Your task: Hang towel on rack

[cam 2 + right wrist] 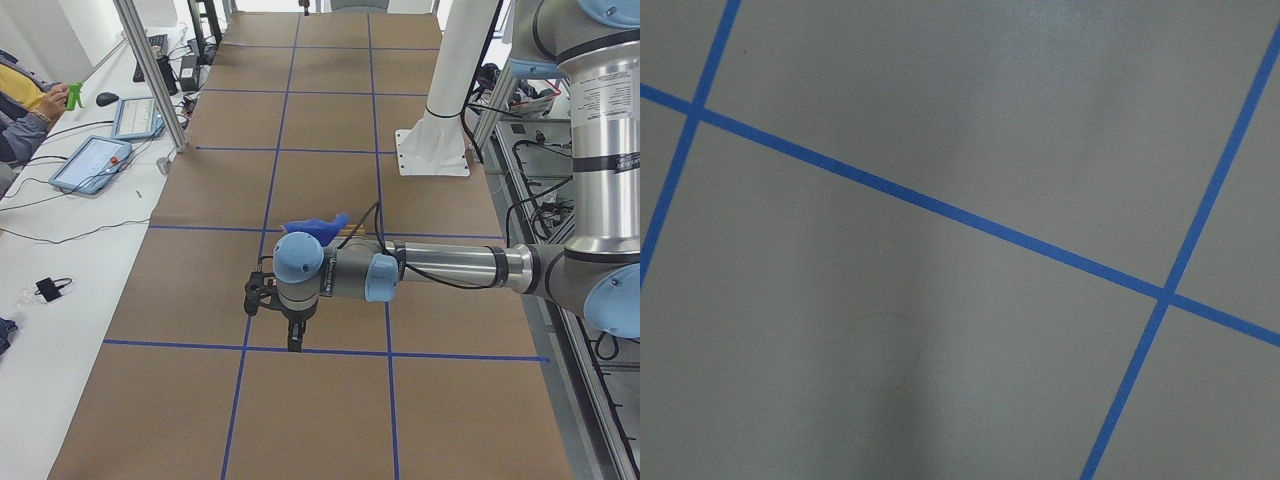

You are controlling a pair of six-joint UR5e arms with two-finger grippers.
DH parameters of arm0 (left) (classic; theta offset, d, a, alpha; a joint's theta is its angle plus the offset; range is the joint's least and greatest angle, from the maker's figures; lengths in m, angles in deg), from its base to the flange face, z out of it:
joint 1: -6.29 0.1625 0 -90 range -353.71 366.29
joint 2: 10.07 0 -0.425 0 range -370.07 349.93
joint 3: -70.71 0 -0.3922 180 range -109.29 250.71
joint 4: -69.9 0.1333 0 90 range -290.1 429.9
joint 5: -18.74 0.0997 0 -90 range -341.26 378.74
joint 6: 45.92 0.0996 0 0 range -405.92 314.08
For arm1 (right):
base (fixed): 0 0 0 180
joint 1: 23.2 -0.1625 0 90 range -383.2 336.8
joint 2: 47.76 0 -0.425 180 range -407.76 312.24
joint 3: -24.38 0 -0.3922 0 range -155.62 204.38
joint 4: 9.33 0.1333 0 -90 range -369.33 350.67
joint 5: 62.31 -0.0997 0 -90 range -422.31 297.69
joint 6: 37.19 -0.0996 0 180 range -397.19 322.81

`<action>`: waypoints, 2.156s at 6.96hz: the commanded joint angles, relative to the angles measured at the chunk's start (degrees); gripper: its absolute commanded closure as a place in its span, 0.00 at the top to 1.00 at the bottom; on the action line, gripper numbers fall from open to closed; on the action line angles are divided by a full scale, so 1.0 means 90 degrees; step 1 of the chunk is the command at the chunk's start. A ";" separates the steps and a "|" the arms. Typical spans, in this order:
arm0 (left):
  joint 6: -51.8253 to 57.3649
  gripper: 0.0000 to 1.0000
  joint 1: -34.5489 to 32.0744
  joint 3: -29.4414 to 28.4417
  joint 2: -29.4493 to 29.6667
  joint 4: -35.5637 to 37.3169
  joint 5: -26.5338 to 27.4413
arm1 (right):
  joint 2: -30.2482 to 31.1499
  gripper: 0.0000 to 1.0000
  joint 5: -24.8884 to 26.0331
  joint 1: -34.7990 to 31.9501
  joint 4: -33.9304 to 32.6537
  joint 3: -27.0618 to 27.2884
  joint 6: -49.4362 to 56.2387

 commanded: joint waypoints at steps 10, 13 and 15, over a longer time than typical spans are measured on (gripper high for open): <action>-0.0012 0.99 0.0013 0.0106 0.0022 -0.0558 -0.0074 | 0.0032 1.00 -0.0247 0.0060 0.0064 0.0077 -0.0506; -0.0012 0.99 0.0022 0.0106 -0.0007 -0.0742 -0.0074 | 0.0022 1.00 -0.0247 0.0079 0.0064 0.0076 -0.0516; -0.0012 0.99 0.0022 0.0096 -0.0007 -0.0782 -0.0065 | 0.0022 1.00 -0.0247 0.0089 0.0064 0.0076 -0.0516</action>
